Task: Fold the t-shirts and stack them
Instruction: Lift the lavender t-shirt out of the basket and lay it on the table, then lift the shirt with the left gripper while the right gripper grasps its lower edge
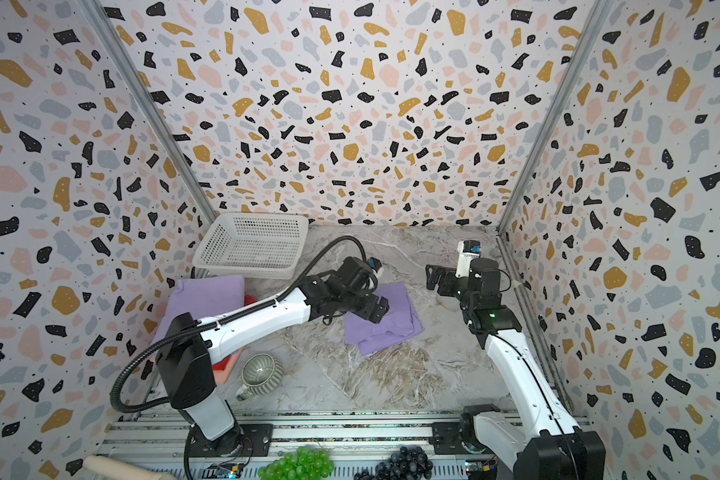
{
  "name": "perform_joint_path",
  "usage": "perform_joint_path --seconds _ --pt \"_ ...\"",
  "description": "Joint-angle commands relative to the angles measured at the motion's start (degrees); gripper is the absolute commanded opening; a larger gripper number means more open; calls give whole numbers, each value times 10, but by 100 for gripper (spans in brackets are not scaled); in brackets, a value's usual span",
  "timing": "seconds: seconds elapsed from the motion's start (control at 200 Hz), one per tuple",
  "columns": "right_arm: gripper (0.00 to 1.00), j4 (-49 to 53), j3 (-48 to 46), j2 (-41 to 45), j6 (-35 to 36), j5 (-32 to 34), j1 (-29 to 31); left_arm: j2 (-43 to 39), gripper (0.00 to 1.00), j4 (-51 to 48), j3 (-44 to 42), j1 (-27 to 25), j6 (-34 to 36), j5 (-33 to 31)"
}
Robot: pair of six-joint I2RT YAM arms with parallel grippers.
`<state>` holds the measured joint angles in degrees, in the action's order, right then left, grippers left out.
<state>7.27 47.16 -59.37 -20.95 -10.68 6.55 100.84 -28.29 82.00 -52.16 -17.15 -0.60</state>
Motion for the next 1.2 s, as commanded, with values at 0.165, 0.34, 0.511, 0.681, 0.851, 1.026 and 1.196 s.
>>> perform_joint_path --seconds 0.165,0.34,0.511,0.681,0.851,1.026,1.196 --pt "99 116 -20 29 -46 6 -28 111 64 47 18 -22 27 -5" --pt "99 124 -60 66 -52 -23 -30 147 51 105 29 -34 -9 -17" --pt "99 129 -93 77 -56 -36 -30 173 49 120 54 -46 -33 -21" --pt "100 127 -108 75 -56 -45 -30 209 41 118 66 -50 -47 -40" --pt "100 123 -108 74 -56 -45 -31 231 34 86 92 -51 -44 -65" --pt "100 119 -110 70 -56 -45 -32 227 21 74 89 -51 -40 -78" --pt "99 109 -114 64 -57 -42 -31 196 0 71 95 -51 -44 -65"
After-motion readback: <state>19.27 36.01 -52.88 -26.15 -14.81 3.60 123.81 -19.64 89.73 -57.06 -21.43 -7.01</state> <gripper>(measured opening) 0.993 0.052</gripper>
